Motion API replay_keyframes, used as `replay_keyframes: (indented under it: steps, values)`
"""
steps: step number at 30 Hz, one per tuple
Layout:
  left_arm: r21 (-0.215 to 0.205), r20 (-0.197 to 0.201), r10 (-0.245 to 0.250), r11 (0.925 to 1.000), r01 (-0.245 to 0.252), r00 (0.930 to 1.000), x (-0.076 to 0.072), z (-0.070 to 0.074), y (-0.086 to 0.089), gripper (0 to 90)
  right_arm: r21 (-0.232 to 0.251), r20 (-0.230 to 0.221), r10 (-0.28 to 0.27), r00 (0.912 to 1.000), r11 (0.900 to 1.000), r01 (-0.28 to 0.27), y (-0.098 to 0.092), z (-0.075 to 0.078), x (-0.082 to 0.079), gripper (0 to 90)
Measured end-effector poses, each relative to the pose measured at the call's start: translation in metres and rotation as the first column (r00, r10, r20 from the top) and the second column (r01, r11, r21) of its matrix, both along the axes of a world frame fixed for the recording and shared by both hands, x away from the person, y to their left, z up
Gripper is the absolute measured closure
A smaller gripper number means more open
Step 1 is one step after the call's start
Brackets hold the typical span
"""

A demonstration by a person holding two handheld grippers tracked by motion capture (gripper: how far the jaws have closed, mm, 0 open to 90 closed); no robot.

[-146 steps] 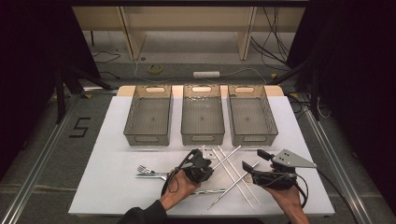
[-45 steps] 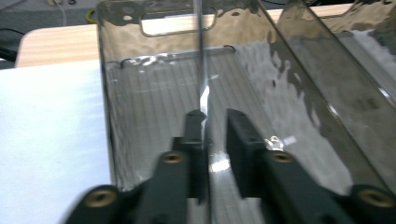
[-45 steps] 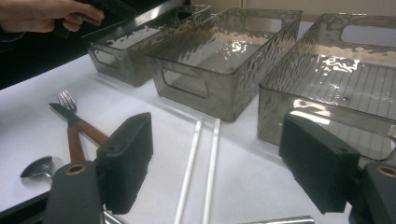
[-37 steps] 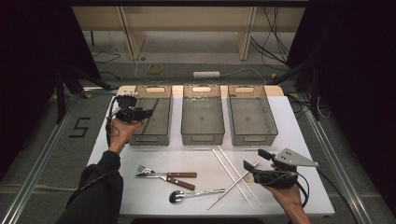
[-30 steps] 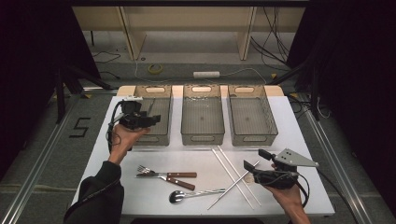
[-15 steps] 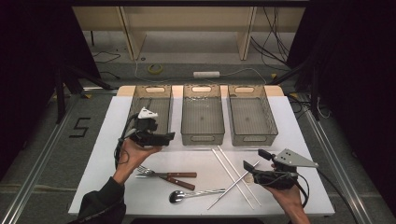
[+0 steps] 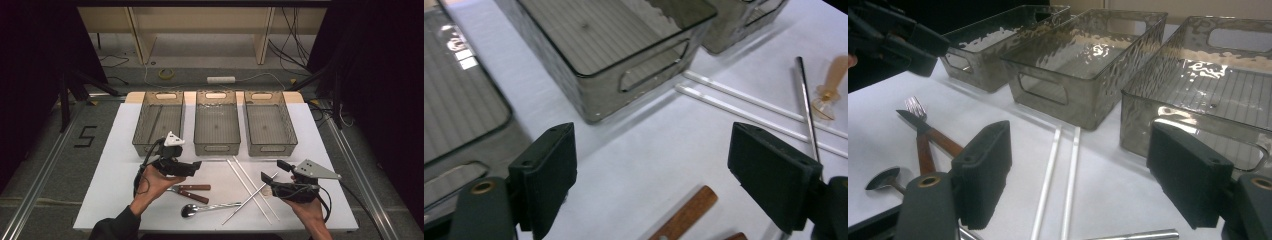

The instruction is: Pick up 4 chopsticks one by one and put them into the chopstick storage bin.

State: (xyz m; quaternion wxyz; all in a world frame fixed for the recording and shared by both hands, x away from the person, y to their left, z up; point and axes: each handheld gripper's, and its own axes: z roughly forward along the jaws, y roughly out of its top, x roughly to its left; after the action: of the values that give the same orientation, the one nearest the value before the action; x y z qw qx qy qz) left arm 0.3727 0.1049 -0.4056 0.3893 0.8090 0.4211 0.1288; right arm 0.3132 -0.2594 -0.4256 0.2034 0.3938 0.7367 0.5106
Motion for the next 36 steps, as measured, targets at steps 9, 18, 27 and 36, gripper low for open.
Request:
replay_keyframes:
  steps: [9,18,27,36]
  values:
    - [-0.001,-0.022,-0.041,0.9991,0.041,0.9989,-0.012,-0.007,-0.014,18.1,0.003,-0.002,0.000,1.0000,1.000,0.000,0.000,0.000,0.000,27.1]
    - [0.013,-0.036,-0.089,0.9959,0.090,0.9954,-0.023,-0.013,-0.031,17.2,0.002,0.001,0.001,1.0000,1.000,-0.001,0.001,0.000,0.000,27.1]
    - [0.027,-0.054,-0.117,0.9925,0.119,0.9916,-0.029,-0.022,-0.042,17.2,-0.001,-0.003,0.002,1.0000,1.000,-0.002,0.001,0.000,0.000,27.1]
    - [0.045,-0.068,-0.162,0.9853,0.165,0.9845,-0.038,-0.027,-0.057,17.2,0.000,-0.003,0.002,1.0000,1.000,-0.002,0.001,0.000,0.000,27.1]
